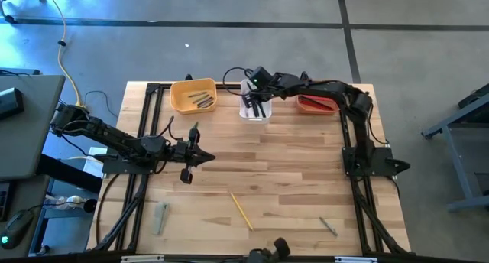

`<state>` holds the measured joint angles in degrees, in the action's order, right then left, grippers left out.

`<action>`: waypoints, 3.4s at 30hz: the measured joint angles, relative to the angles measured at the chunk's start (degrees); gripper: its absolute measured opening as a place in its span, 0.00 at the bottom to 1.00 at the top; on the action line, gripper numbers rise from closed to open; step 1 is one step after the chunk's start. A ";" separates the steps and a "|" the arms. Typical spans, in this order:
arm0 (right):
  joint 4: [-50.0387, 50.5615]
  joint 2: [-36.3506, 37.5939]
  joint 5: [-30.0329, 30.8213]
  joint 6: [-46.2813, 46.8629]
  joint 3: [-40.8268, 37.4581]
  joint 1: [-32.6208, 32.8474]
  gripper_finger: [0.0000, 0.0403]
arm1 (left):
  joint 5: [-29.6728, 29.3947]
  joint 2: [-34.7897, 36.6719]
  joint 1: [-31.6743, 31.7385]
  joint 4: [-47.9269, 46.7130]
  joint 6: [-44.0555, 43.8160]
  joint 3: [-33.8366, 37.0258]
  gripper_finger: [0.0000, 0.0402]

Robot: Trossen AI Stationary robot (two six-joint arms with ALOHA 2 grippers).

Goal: Sort crayons/erasers/pens/pencils in bins
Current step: Put the black pen into the white bin, then put the green pen into the white bin

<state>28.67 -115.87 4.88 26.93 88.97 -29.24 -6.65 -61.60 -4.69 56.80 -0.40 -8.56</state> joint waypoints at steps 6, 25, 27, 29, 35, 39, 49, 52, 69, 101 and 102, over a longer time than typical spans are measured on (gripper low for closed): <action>-0.24 -3.04 -0.46 -0.43 0.00 -1.60 0.05 | -0.07 0.00 0.02 0.00 -0.03 0.00 0.00; -0.92 -4.79 -1.54 -1.72 0.00 -1.89 0.05 | -0.01 0.00 0.02 0.00 -0.48 0.00 0.00; -0.90 -4.79 -1.54 -1.92 0.00 -1.88 0.06 | -0.01 0.00 0.02 0.00 -0.48 0.00 0.00; -0.90 -4.79 -1.54 -1.95 0.00 -1.88 0.07 | 0.02 0.00 0.02 0.00 -0.48 0.00 0.00; -0.87 -4.79 -2.02 -3.01 0.00 -1.86 0.17 | 0.12 0.00 0.02 0.00 -0.48 0.00 0.00; -0.90 -4.79 -2.08 -3.85 0.00 -1.86 0.23 | 0.12 0.00 0.03 -0.01 -0.48 0.00 0.00; -1.19 3.86 -0.77 -14.16 -0.02 1.65 0.13 | 2.07 0.00 0.04 -0.49 -0.48 0.00 0.00; -1.75 8.64 2.59 -20.58 -0.14 4.88 0.03 | 2.05 0.00 0.04 -1.44 -0.51 0.00 0.00; -50.38 35.74 2.25 -28.35 -46.58 21.60 0.00 | -0.84 -0.02 -0.19 -15.91 -4.39 -1.80 0.00; -52.09 45.74 21.89 -26.77 -58.10 48.17 0.00 | -8.26 0.02 11.67 -96.04 -38.57 -22.22 0.33; -52.09 45.74 21.89 -26.75 -58.10 48.17 0.00 | -8.03 0.01 13.46 -96.08 -38.11 -22.18 0.35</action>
<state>-23.42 -70.13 26.76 0.18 30.87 18.94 -14.68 -61.59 8.78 -39.28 -38.52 -30.74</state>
